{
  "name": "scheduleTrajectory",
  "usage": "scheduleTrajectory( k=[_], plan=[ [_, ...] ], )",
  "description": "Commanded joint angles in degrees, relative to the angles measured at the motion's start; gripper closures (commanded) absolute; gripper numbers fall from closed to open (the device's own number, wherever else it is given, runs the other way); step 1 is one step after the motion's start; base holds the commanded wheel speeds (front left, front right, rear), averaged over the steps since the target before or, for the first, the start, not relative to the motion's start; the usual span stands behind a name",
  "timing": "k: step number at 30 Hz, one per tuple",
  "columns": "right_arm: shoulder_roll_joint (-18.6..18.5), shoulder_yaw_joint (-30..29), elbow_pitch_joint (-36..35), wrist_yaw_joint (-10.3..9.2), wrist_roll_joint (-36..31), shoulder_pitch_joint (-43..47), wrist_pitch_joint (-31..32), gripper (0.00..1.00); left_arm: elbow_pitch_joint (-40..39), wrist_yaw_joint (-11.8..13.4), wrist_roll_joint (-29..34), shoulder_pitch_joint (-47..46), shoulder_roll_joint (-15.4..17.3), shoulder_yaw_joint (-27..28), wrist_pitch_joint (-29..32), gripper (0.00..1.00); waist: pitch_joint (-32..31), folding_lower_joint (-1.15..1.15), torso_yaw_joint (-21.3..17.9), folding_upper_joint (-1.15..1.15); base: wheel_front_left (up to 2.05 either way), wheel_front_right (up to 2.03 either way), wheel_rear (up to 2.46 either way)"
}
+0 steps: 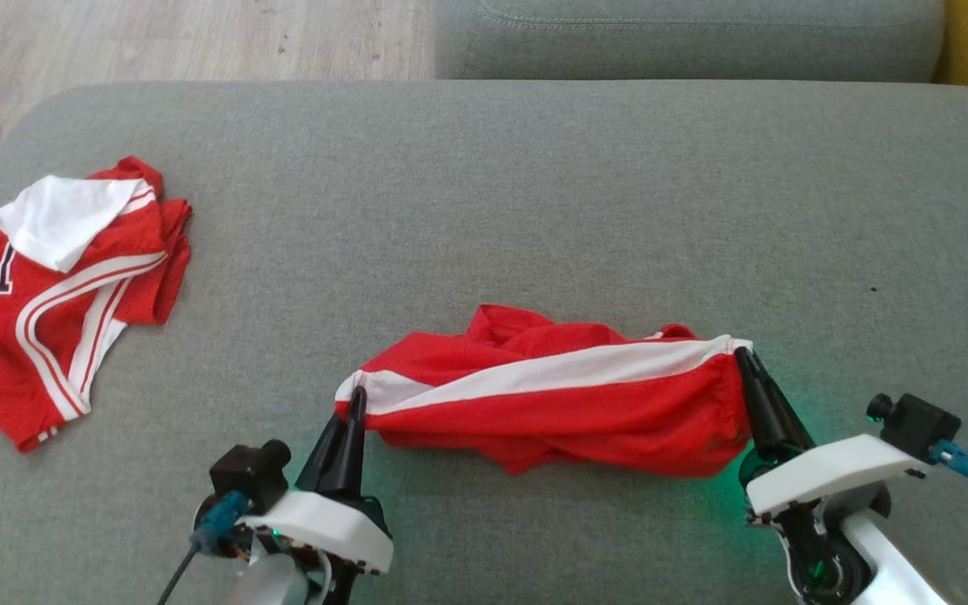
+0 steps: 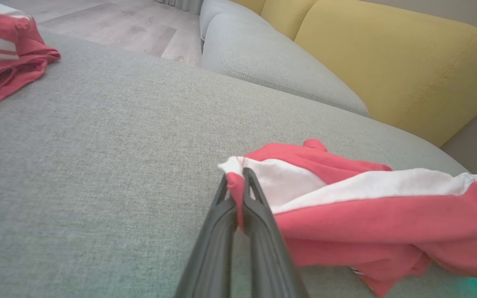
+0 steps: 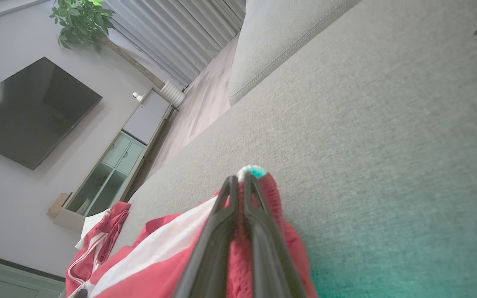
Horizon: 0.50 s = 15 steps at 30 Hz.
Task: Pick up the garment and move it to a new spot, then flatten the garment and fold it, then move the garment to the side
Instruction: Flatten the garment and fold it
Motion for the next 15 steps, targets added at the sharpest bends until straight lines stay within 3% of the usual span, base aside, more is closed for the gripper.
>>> scheduleTrajectory(
  k=[1,7,15],
  plan=[
    [-0.3,0.0,-2.0,0.44,-0.8,-1.9,-0.6,1.00,-2.0,0.1,0.0,-1.6,0.1,2.4,-0.6,1.00,-0.2,0.00,-0.1,0.00,0.00,0.00,0.00],
    [-0.7,-2.9,-7.2,0.44,-4.1,-4.4,-0.6,1.00,-7.6,0.1,0.4,-6.2,1.4,4.1,-0.6,1.00,-2.8,0.00,-0.5,0.00,0.00,0.00,0.00],
    [-7.0,0.0,-15.8,0.44,-3.3,-17.2,-0.5,1.00,-16.6,0.1,-0.2,-21.6,12.2,3.5,-0.2,1.00,-6.1,0.00,-1.2,0.00,0.00,0.00,0.00]
  ],
)
